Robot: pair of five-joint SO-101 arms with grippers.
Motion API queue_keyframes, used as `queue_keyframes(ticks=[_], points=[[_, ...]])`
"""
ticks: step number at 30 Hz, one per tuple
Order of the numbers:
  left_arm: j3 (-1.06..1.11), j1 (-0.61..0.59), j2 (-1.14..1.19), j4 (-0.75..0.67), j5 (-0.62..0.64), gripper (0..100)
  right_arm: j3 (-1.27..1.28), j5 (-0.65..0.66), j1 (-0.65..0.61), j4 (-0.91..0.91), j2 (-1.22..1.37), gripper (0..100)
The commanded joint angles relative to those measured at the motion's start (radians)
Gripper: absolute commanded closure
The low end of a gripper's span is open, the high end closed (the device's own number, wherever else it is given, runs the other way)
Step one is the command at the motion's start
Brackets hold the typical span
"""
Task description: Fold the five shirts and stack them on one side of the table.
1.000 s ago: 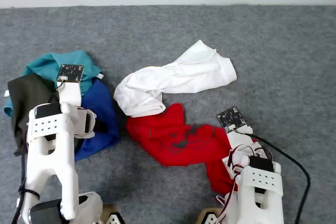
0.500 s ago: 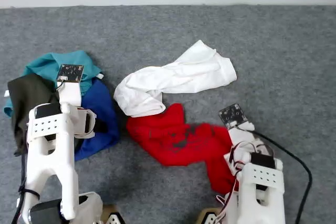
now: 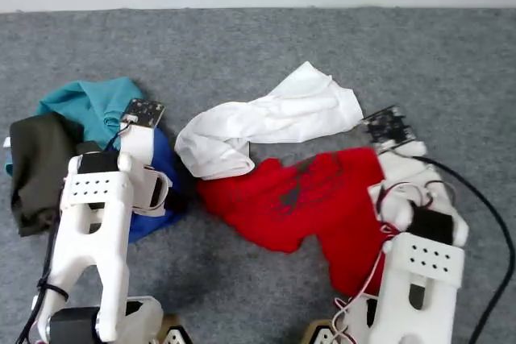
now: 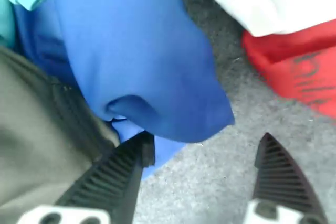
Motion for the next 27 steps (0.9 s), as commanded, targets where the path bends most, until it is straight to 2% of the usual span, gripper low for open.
queue_keyframes(ticks=[1, 13, 16, 20, 23, 27], points=[[-0.03, 0.015, -0.018, 0.008, -0.005, 69, -0.052, 0.0, 0.11, -0.09, -0.005, 99.0], [-0.038, 0.025, -0.017, 0.003, -0.006, 69, -0.049, -0.049, 0.282, -0.13, -0.001, 99.0], [-0.038, 0.097, -0.017, 0.003, -0.006, 69, -0.063, -0.095, 0.312, -0.13, -0.01, 99.0], [-0.038, 0.264, -0.017, -0.02, -0.006, 69, -0.15, -0.173, 0.312, -0.122, -0.01, 99.0], [-0.018, 0.376, -0.014, -0.103, 0.035, 69, -0.198, -0.193, 0.312, -0.12, -0.002, 99.0], [0.033, 0.436, -0.014, -0.281, 0.17, 69, -0.19, -0.192, 0.312, -0.117, -0.002, 99.0]])
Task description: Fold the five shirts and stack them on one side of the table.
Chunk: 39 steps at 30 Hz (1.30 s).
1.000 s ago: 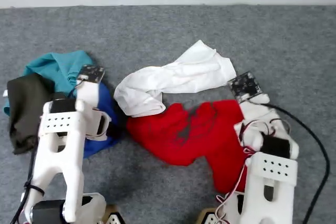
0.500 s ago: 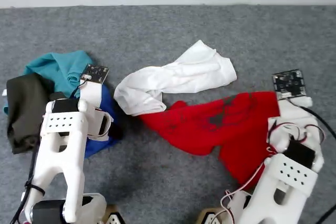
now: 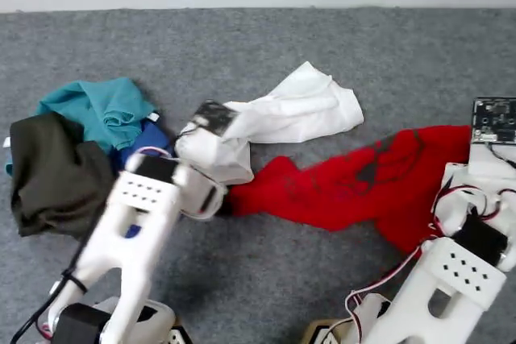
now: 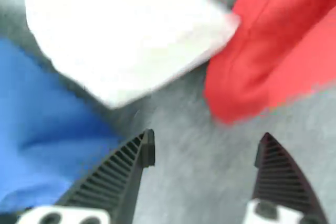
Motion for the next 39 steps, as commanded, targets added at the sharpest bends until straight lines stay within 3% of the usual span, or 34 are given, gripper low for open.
queue_keyframes(ticks=[1, 8, 13, 19, 25, 34, 39], points=[[0.03, 0.058, -0.014, -0.121, 0.089, 69, -0.041, -0.018, 0.016, -0.007, -0.007, 99.0], [0.036, 0.157, -0.017, -0.02, 0.091, 69, -0.04, -0.017, 0.018, 0.019, -0.005, 99.0], [0.039, 0.155, -0.015, -0.008, 0.089, 69, -0.04, -0.017, 0.018, 0.019, -0.005, 99.0], [0.082, 0.155, 0.028, -0.147, 0.089, 69, -0.04, -0.017, 0.018, 0.021, -0.007, 99.0], [-0.022, 0.153, 0.284, -0.178, 0.094, 69, -0.038, -0.017, 0.018, 0.021, -0.008, 99.0], [-0.251, 0.155, 0.523, -0.152, 0.083, 89, 0.017, -0.017, 0.018, 0.021, -0.013, 99.0], [-0.292, 0.157, 0.505, -0.054, -0.095, 94, 0.031, -0.017, 0.018, 0.021, -0.013, 99.0]])
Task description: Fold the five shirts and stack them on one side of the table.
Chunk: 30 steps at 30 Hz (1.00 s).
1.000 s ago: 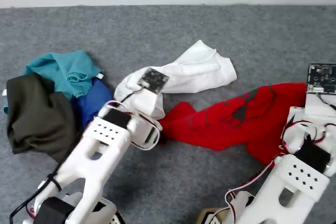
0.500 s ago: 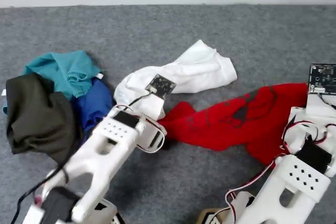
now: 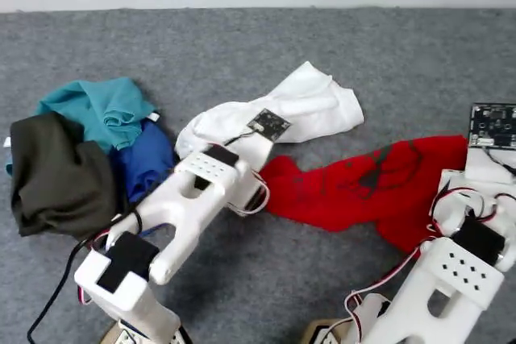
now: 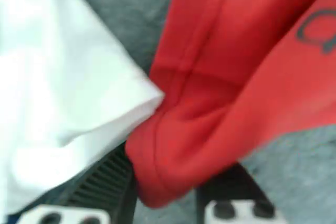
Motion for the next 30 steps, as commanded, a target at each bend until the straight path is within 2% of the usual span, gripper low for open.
queue_keyframes(ticks=[1, 8, 20, 25, 30], points=[[-0.054, 0.006, -0.015, 0.066, -0.121, 95, -0.008, -0.012, 0.012, 0.007, -0.012, 99.0], [-0.148, 0.0, -0.046, 0.249, -0.252, 98, -0.008, -0.012, 0.01, 0.007, -0.012, 99.0], [-0.159, 0.002, -0.049, 0.252, -0.264, 98, -0.008, -0.012, 0.01, 0.007, -0.012, 99.0], [-0.234, -0.002, -0.051, 0.255, -0.262, 99, -0.008, -0.012, 0.01, 0.007, -0.01, 99.0], [-0.34, -0.002, -0.051, 0.339, -0.264, 99, -0.006, -0.012, 0.01, 0.007, -0.005, 99.0]])
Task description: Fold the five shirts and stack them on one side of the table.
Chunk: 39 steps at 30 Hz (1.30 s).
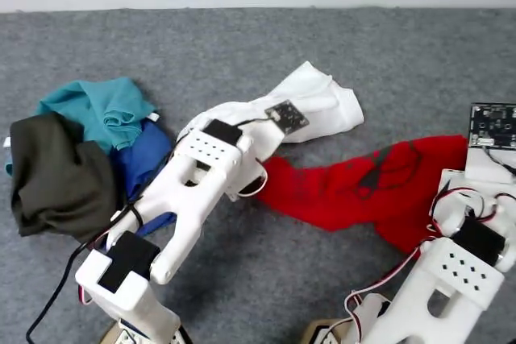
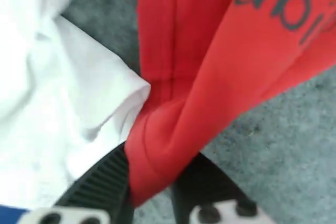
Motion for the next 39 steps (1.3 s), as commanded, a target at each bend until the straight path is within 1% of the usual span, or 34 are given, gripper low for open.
queue_keyframes(ticks=[1, 5, 9, 12, 15, 17, 19, 22, 26, 30, 32, 34, 35, 37, 39], points=[[-0.096, -0.005, -0.052, 0.055, -0.009, 99, -0.006, -0.012, 0.01, 0.007, -0.005, 99.0], [-0.148, -0.005, -0.052, 0.101, -0.012, 99, -0.006, -0.012, 0.01, 0.007, -0.004, 99.0], [-0.217, -0.071, -0.08, 0.155, -0.015, 99, -0.006, -0.017, 0.01, 0.007, -0.008, 99.0], [-0.255, -0.146, -0.166, 0.19, -0.015, 99, -0.015, -0.018, 0.01, 0.007, -0.012, 99.0], [-0.265, -0.19, -0.27, 0.216, -0.015, 99, -0.034, -0.021, 0.01, 0.007, -0.013, 99.0], [-0.265, -0.198, -0.345, 0.239, -0.015, 99, -0.064, -0.052, 0.01, 0.012, -0.013, 99.0], [-0.265, -0.198, -0.416, 0.261, -0.015, 99, -0.123, -0.081, 0.007, 0.054, -0.013, 99.0], [-0.251, -0.196, -0.493, 0.272, -0.015, 99, -0.201, -0.084, -0.033, 0.134, -0.013, 99.0], [-0.153, -0.172, -0.488, 0.23, -0.008, 98, -0.204, -0.084, -0.079, 0.165, -0.013, 99.0], [-0.012, -0.133, -0.384, 0.095, -0.008, 98, -0.178, -0.083, -0.081, 0.168, -0.013, 99.0], [0.001, -0.124, -0.304, 0.015, -0.008, 94, -0.176, -0.083, -0.079, 0.171, -0.013, 99.0], [-0.01, -0.12, -0.215, -0.037, -0.008, 86, -0.173, -0.083, -0.081, 0.176, -0.013, 99.0], [-0.028, -0.121, -0.169, -0.046, -0.003, 81, -0.173, -0.083, -0.082, 0.176, -0.013, 99.0], [-0.085, -0.123, -0.077, -0.044, 0.049, 73, -0.172, -0.083, -0.079, 0.176, -0.013, 99.0], [-0.173, -0.121, 0.002, -0.031, 0.101, 69, -0.172, -0.083, -0.079, 0.176, -0.013, 99.0]])
